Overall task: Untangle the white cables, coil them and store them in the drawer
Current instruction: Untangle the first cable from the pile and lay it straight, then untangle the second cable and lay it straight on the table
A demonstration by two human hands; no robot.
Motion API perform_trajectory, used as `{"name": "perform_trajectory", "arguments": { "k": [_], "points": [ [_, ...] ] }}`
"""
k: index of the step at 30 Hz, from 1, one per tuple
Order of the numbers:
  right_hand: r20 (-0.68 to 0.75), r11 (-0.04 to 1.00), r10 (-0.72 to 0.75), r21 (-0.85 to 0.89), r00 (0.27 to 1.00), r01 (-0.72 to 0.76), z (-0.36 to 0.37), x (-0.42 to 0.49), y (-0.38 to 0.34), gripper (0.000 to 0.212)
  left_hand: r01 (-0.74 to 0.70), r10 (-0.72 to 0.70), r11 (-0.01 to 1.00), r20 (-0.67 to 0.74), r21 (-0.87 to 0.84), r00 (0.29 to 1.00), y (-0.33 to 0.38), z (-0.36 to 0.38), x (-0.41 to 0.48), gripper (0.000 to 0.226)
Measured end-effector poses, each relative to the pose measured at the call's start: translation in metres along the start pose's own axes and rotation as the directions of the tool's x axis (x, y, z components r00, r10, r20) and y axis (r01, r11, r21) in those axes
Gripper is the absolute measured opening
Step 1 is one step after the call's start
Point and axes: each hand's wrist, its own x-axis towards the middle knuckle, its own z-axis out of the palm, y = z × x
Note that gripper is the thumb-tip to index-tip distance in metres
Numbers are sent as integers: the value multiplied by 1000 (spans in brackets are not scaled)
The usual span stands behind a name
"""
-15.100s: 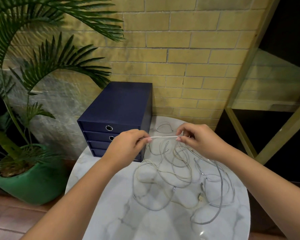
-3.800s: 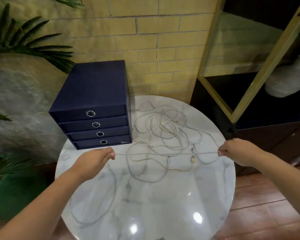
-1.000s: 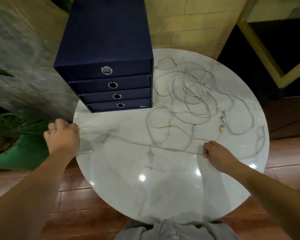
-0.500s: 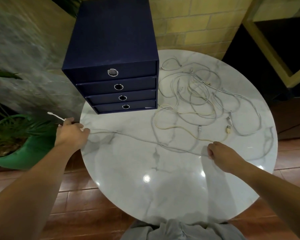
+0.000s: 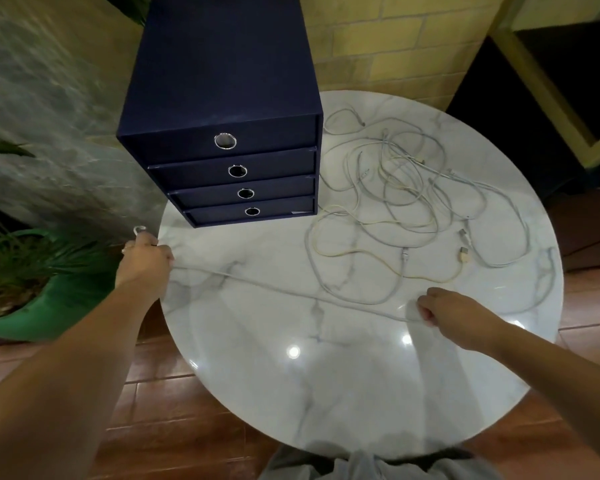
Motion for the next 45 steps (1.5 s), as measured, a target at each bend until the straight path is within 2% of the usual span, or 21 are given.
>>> {"name": "perform_trajectory", "arguments": {
  "k": [3,6,11,18,25,30,33,37,40,43,45],
  "points": [
    [-7,999,11,43,1000,-11,1,1,0,35,5,-8,1000,100,29,995,0,8,11,41],
    [-16,997,32,69,999,-31,4,2,3,24,11,-4,999,207,-34,978,-8,24,24,58],
    [-52,989,45,145,998,-37,6,2,6,17,67,-46,984,134,-162,990,1,29,17,59],
    [-55,978,46,205,997,-34,3,3,4,12,-16,22,997,79,-70,997,19,20,2,64],
    [-127,971,77,235,989,-46,-9,-1,12,14,-253,260,946,5,-200,966,82,5,-32,51],
    [-256,966,137,248,957,-72,-16,0,28,11,-474,482,794,-81,-380,873,157,-1,-68,30],
    [-312,968,138,244,940,-61,-17,6,36,15,-506,552,735,-35,-452,833,202,-1,-89,38],
    [-292,973,121,222,949,-56,-13,16,42,20,-545,609,725,24,-421,793,256,8,-112,27],
    [-237,978,108,201,965,-60,-11,20,48,17,-537,605,758,94,-370,790,282,14,-122,32],
    [-215,982,74,188,974,-33,-14,22,56,4,-542,585,787,76,-295,807,297,16,-127,23],
    [-202,985,45,172,978,-10,-16,23,63,10,-559,584,795,46,-235,811,303,15,-128,20]
  ]
}}
